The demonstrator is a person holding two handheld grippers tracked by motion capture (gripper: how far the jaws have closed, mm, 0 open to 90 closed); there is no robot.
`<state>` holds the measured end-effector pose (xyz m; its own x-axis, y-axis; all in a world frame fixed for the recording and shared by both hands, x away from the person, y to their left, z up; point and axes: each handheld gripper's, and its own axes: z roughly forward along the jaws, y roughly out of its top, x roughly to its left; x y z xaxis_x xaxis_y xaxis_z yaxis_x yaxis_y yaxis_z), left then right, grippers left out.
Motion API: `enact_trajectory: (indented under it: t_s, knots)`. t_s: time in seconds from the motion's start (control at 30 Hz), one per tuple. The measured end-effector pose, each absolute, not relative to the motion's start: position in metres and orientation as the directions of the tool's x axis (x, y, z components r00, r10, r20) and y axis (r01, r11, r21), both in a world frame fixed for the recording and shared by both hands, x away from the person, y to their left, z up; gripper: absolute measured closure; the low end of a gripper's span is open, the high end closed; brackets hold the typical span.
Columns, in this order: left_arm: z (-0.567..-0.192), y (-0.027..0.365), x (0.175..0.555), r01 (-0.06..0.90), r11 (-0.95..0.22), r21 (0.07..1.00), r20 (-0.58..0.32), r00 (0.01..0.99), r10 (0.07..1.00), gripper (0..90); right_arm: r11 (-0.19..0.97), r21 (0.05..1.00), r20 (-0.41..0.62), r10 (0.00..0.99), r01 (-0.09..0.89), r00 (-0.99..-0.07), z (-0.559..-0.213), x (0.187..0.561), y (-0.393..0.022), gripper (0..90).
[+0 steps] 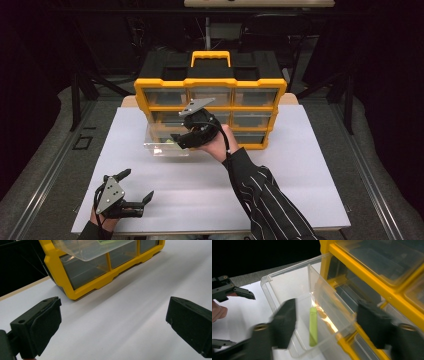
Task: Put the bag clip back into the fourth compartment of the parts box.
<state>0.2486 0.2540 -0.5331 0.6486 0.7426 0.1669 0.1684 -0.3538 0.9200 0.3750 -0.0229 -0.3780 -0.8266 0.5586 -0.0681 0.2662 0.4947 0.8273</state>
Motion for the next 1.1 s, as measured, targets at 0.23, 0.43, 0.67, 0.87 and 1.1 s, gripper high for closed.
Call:
enact_trajectory:
  t_s: [0.23, 0.43, 0.67, 0.87, 1.1]
  knots:
    - [-0.533, 0.252, 0.249, 0.17, -0.363, 0.916, 0.171, 0.653, 0.738, 0.2, 0.507, 0.818, -0.057, 0.543, 0.272, -0.838, -0.378, 0.368, -0.036, 14.3]
    - [-0.533, 0.251, 0.248, 0.17, -0.37, 0.913, 0.175, 0.657, 0.733, 0.2, 0.517, 0.81, -0.057, 0.541, 0.278, -0.839, -0.382, 0.361, -0.049, 8.8]
    - [-0.534, 0.252, 0.249, 0.174, -0.367, 0.914, 0.172, 0.654, 0.737, 0.2, 0.515, 0.807, -0.053, 0.55, 0.289, -0.833, -0.39, 0.355, -0.065, 4.4]
    - [-0.534, 0.252, 0.248, 0.176, -0.366, 0.914, 0.171, 0.65, 0.74, 0.2, 0.509, 0.808, -0.052, 0.564, 0.297, -0.824, -0.397, 0.349, -0.078, 0.2]
    - [-0.535, 0.252, 0.248, 0.185, -0.366, 0.912, 0.166, 0.649, 0.742, 0.2, 0.508, 0.798, -0.052, 0.594, 0.324, -0.803, -0.41, 0.343, -0.097, 0.0]
